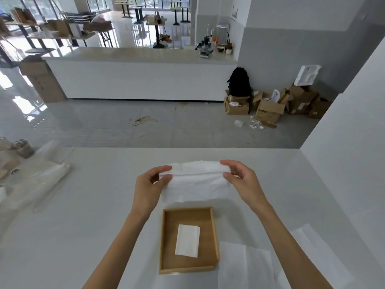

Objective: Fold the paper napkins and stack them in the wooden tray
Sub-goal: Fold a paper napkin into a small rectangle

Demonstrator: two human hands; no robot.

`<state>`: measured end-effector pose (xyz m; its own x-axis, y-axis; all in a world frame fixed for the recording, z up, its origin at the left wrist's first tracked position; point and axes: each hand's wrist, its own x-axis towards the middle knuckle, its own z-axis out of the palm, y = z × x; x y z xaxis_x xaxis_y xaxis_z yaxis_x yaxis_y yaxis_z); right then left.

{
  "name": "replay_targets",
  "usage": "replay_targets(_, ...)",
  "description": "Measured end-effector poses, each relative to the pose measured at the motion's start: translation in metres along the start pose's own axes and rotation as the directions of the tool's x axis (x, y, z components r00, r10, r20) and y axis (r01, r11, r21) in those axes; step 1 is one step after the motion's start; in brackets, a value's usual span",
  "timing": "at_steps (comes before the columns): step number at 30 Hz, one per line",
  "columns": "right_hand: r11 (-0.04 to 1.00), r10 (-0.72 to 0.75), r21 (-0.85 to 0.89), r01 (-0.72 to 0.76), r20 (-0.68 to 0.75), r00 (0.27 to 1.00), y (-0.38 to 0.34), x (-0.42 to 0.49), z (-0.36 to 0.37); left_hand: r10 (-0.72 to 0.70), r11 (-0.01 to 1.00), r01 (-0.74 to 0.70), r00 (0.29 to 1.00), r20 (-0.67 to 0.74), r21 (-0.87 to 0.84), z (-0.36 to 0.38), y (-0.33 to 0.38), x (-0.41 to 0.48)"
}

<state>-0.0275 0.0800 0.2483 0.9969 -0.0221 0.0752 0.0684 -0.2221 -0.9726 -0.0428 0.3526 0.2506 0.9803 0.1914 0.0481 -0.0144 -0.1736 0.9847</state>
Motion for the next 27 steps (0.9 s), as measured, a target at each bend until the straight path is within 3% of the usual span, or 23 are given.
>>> replay_targets(13,0.999,0.015,-0.032,-0.014,0.030,0.999,-0.003,0.016,-0.012,0.136,0.956,-0.122,0.990,-0.035,0.266,0.003,0.008,0.006)
replay_targets(20,0.986,-0.071,-0.153,0.070,-0.005,0.997,-0.008,0.016,-0.006,0.153,0.923,-0.126,0.987,-0.048,0.364,-0.006,0.015,0.011)
replay_targets(24,0.967,-0.210,-0.144,0.212,0.027,0.977,-0.032,0.020,-0.006,0.052,0.895,-0.095,0.993,0.111,0.436,-0.016,0.014,0.013)
replay_targets(27,0.927,-0.205,-0.259,0.270,0.250,0.946,-0.067,0.029,-0.006,0.041,0.891,-0.177,0.948,0.314,0.418,-0.012,0.017,0.007)
